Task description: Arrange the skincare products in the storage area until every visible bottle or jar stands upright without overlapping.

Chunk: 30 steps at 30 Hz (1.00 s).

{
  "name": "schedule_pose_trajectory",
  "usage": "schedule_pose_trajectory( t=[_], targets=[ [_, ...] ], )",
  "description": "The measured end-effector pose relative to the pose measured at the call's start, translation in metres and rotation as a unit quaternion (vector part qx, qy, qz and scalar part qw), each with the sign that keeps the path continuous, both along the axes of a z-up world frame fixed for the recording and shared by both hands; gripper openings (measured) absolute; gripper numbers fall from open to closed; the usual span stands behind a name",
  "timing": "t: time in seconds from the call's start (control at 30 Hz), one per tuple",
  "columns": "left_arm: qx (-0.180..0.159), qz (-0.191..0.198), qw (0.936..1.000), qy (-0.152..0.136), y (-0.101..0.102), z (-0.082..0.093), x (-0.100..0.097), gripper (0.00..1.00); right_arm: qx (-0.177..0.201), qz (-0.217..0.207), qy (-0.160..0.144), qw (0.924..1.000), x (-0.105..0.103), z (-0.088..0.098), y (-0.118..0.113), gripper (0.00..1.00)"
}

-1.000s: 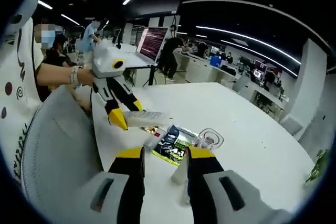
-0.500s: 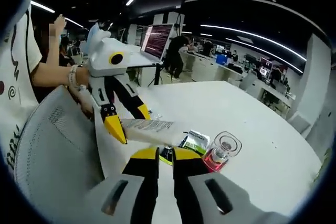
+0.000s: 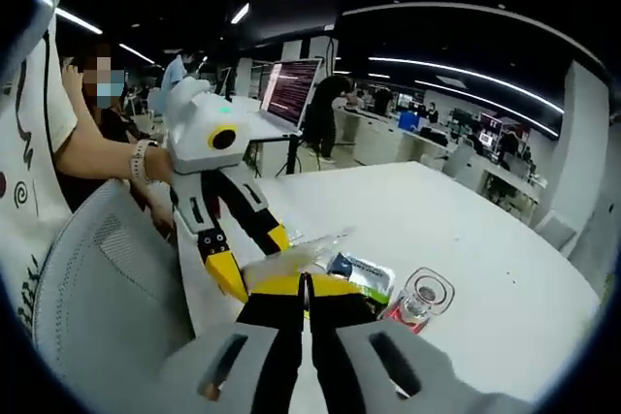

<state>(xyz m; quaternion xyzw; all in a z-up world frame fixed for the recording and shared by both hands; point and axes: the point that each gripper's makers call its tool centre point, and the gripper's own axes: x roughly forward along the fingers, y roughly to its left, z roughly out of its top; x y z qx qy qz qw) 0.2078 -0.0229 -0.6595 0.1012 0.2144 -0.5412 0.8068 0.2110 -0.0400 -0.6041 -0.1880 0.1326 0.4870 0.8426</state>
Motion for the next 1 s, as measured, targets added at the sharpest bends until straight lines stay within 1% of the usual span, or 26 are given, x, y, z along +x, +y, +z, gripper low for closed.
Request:
schedule_pose_trajectory(
  t=[0.1, 0.2, 0.5, 0.6, 0.67, 0.73, 0.8, 0.87, 0.93, 1.0],
  targets=[
    [0.008, -0.004, 1.0, -0.003, -0.001, -0.002, -0.001, 0.24, 0.003, 0.009, 0.001, 1.0, -0.003, 0.001, 0.007, 0.01],
    [0.01, -0.004, 0.9999, -0.003, 0.0, -0.003, -0.001, 0.24, 0.003, 0.012, 0.004, 0.9999, -0.003, 0.001, 0.01, 0.01],
    [0.028, -0.014, 0.9994, -0.016, 0.004, -0.011, 0.003, 0.24, 0.001, 0.021, 0.015, 0.9997, -0.007, -0.003, 0.018, 0.01],
    [0.031, -0.023, 0.9991, -0.017, 0.002, -0.011, 0.0, 0.24, -0.002, 0.027, 0.017, 0.9995, -0.009, -0.006, 0.023, 0.01],
    [0.036, -0.028, 0.9988, -0.02, 0.002, -0.015, -0.001, 0.24, -0.009, 0.034, 0.017, 0.9992, -0.011, -0.009, 0.027, 0.01],
    [0.043, -0.028, 0.9985, -0.02, 0.003, -0.019, -0.001, 0.24, -0.007, 0.037, 0.02, 0.9991, -0.013, -0.01, 0.029, 0.01],
    [0.043, -0.029, 0.9984, -0.024, 0.005, -0.022, 0.0, 0.25, -0.004, 0.042, 0.023, 0.9989, -0.015, -0.009, 0.031, 0.01],
    [0.044, -0.03, 0.9983, -0.024, 0.004, -0.022, -0.001, 0.25, -0.003, 0.043, 0.026, 0.9987, -0.015, -0.01, 0.033, 0.01],
    [0.044, -0.033, 0.9981, -0.026, 0.003, -0.021, -0.002, 0.25, -0.01, 0.045, 0.028, 0.9986, -0.015, -0.013, 0.034, 0.01],
    [0.047, -0.036, 0.9977, -0.033, 0.003, -0.02, -0.003, 0.26, -0.01, 0.045, 0.028, 0.9985, -0.015, -0.013, 0.034, 0.01]
  ],
)
